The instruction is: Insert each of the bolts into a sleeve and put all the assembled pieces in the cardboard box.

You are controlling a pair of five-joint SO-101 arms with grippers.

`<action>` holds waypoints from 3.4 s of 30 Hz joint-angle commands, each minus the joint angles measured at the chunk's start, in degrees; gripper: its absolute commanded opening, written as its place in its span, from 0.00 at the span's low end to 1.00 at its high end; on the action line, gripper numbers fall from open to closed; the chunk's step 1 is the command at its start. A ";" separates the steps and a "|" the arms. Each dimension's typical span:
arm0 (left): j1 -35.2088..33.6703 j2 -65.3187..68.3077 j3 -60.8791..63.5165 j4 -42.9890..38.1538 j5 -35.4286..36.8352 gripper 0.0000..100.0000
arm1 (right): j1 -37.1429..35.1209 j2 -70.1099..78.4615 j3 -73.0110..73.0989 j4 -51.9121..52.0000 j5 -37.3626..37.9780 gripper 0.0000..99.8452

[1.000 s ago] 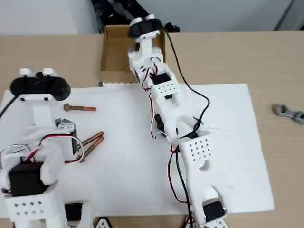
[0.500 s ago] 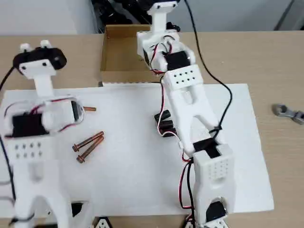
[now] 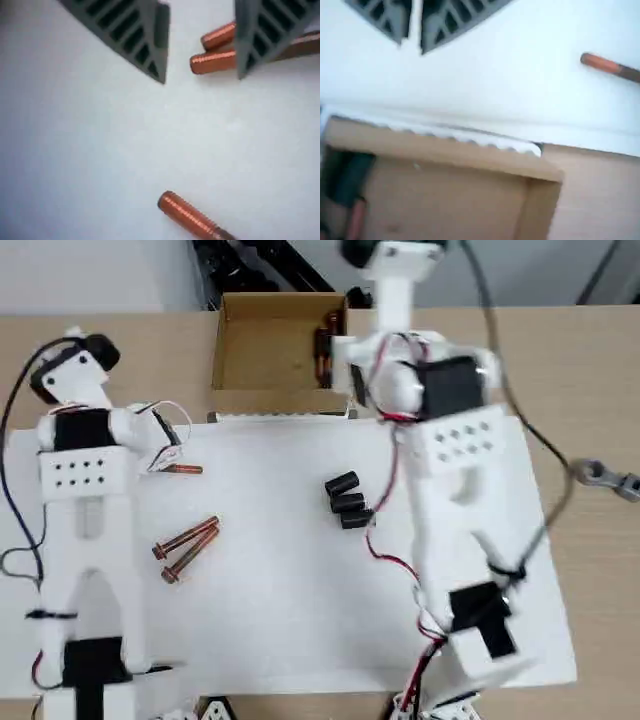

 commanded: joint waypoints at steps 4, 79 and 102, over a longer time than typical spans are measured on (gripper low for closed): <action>-4.84 4.13 -3.03 -1.23 11.96 0.09 | 9.45 -11.47 1.49 5.14 -1.41 0.01; -7.30 60.57 -50.51 13.19 23.47 0.01 | 11.30 -88.57 95.47 -23.96 15.30 0.00; 0.88 20.22 -36.00 13.19 -19.25 0.01 | 2.07 -64.13 83.34 -27.30 7.38 0.00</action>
